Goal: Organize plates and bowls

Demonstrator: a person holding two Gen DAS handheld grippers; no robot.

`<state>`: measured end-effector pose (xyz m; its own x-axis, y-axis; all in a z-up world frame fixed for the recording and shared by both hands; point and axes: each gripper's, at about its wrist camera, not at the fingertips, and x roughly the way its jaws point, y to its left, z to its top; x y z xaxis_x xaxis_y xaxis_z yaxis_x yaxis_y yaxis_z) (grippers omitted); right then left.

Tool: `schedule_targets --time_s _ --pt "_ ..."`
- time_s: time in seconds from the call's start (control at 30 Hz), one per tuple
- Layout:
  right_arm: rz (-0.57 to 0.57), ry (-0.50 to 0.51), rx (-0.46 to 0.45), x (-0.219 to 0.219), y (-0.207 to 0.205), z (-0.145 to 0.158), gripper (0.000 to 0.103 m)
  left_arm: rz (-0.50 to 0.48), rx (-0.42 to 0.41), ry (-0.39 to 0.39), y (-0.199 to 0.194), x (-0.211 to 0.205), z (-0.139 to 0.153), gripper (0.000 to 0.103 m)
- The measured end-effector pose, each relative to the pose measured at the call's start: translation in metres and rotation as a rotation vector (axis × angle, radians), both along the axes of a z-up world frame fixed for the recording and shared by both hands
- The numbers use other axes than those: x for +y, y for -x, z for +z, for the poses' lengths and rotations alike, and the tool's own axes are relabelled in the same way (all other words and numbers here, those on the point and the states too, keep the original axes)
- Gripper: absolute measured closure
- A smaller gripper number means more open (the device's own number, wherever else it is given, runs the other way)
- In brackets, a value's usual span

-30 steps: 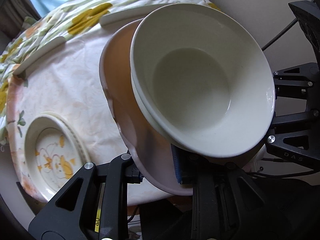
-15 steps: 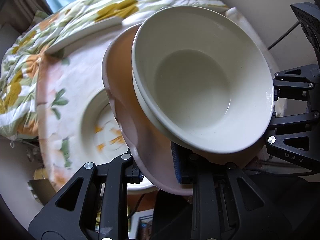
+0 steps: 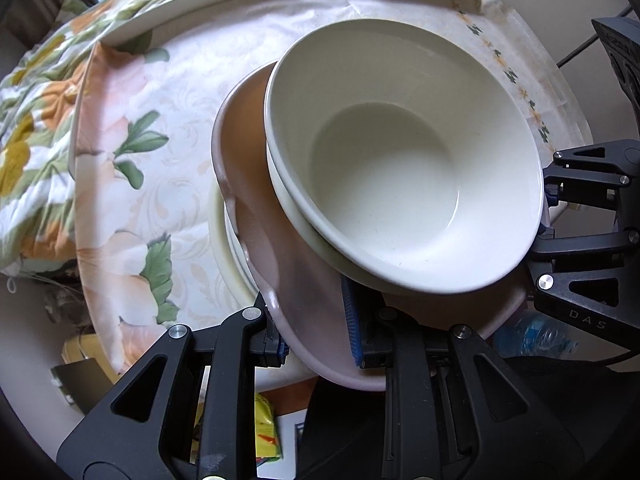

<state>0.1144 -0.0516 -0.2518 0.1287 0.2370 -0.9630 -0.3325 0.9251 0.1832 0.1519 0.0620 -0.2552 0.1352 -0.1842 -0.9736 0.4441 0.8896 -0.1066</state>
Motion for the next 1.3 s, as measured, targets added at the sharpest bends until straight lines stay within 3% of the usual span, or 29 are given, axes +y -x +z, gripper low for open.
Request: schedule_targets --time_s 0.2,0.57,1.03,1.2,1.3 --pt "-0.018 0.013 -0.020 0.004 -0.001 -0.006 0.082 -0.019 -0.037 -0.006 -0.001 0.004 -0.003 0.083" --pt "-0.017 0.004 0.004 0.001 -0.004 -0.007 0.082 -0.042 -0.003 -0.039 -0.006 -0.014 -0.005 0.083" --pt "-0.029 -0.025 0.106 -0.009 -0.014 -0.004 0.081 -0.062 0.144 -0.068 -0.018 -0.025 -0.009 0.082" --pt "-0.011 -0.028 0.135 -0.010 -0.017 0.001 0.073 -0.078 0.188 -0.069 -0.021 -0.028 -0.007 0.074" --pt "-0.001 -0.027 0.146 -0.011 -0.016 0.001 0.071 -0.084 0.209 -0.039 -0.021 -0.030 -0.004 0.053"
